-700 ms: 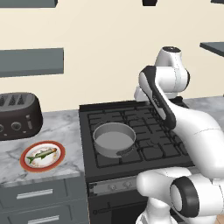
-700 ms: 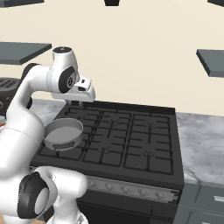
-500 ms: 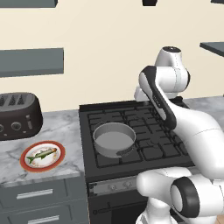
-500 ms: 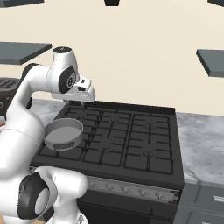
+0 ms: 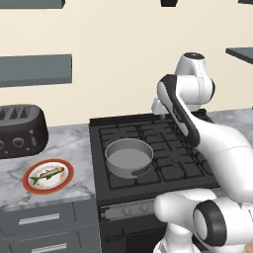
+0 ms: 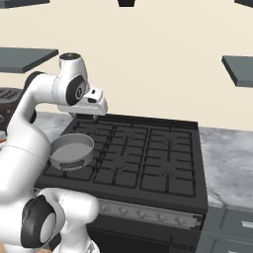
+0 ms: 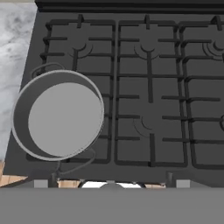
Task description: Retrieve the frozen meat and place it in the pot on a burner. Then turn the burner on.
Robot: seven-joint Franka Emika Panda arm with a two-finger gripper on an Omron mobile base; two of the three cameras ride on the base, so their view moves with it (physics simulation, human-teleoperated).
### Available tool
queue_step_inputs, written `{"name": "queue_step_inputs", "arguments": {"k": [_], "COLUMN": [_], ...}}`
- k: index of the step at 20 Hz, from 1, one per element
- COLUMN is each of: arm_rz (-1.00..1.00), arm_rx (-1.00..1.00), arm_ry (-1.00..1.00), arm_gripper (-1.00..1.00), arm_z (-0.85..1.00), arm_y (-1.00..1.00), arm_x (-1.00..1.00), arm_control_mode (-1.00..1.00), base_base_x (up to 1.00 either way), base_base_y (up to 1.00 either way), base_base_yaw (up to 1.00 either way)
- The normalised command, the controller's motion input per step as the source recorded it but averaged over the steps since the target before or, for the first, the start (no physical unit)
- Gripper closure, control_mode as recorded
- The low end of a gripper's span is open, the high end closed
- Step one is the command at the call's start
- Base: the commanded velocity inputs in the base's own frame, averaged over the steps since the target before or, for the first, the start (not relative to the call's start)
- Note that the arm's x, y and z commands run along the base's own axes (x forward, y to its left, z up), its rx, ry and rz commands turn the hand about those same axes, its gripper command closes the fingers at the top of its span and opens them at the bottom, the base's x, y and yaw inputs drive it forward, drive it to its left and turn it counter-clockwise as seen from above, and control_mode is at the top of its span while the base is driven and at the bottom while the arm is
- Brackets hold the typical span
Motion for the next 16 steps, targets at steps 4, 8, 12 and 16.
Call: {"name": "queue_step_inputs", "arguments": {"k": [4,8,12,16], "arm_rz": [0.00,0.00,0.08,0.12], "arm_rx": [0.00,0.00,0.00,0.00], "arm_ry": [0.00,0.00,0.00,0.00], "arm_gripper": [-1.00,-1.00,-1.00,-1.00], "arm_z": [0.00,0.00,0.00,-0.01], "arm_y": [0.20,0.27,0.25,0.24], "arm_x": [-0.26,-0.31,-0.34,-0.43], "arm_control_mode": [-1.00,-1.00,-1.00,-1.00], "base_base_x": [0.00,0.00,0.00,0.00], "base_base_y": [0.00,0.00,0.00,0.00], "base_base_yaw": [0.00,0.00,0.00,0.00]}}
